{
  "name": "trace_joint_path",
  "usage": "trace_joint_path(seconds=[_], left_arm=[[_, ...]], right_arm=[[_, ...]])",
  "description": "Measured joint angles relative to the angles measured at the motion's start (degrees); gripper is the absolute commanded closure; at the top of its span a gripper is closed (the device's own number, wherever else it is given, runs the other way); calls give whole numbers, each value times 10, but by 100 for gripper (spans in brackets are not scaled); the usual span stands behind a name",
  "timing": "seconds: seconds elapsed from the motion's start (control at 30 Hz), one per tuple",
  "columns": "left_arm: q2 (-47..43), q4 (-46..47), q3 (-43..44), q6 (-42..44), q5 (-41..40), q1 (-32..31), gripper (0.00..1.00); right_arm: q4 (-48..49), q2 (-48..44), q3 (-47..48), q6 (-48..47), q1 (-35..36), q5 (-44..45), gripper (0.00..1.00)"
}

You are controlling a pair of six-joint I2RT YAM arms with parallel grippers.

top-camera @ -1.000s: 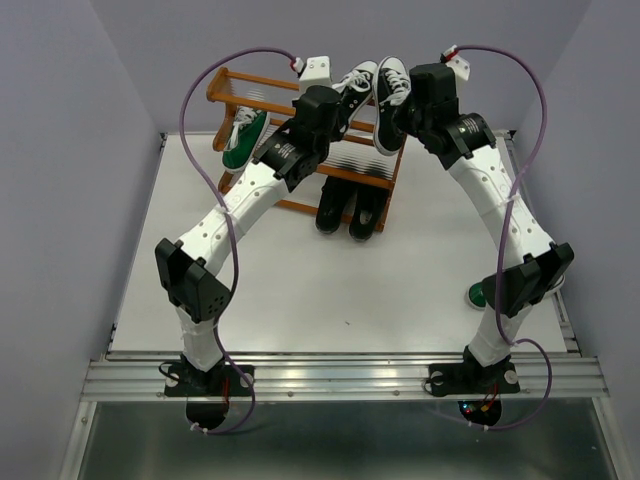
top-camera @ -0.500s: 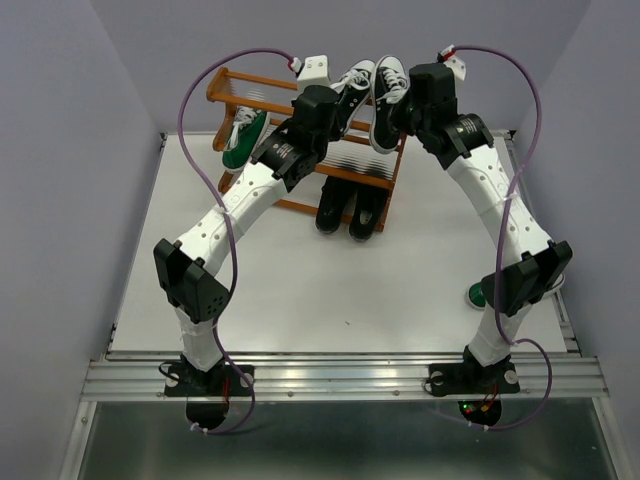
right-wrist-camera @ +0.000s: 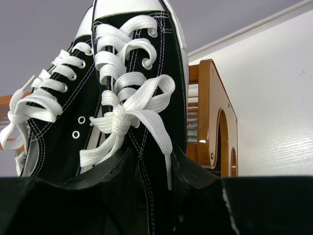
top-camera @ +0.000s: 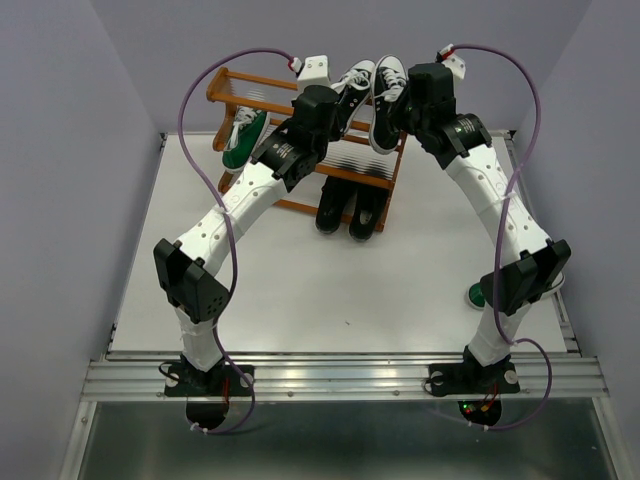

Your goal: Place and organize the shoes onto the shoe shelf

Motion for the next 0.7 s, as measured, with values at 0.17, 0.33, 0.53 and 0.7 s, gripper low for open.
trace_joint_path(seconds=[0.17, 0.33, 0.53, 0.7], left_arm=[[0, 0, 0, 0, 0, 0, 100], [0, 0, 0, 0, 0, 0, 100], [0, 0, 0, 0, 0, 0, 100], [0, 0, 0, 0, -2, 0, 100]], right_arm=[[1, 0, -6, -2, 0, 6, 63], [1, 0, -7, -2, -4, 6, 64], [3, 3, -11, 0, -4, 4, 85], [6, 4, -15, 2, -8, 5, 99]])
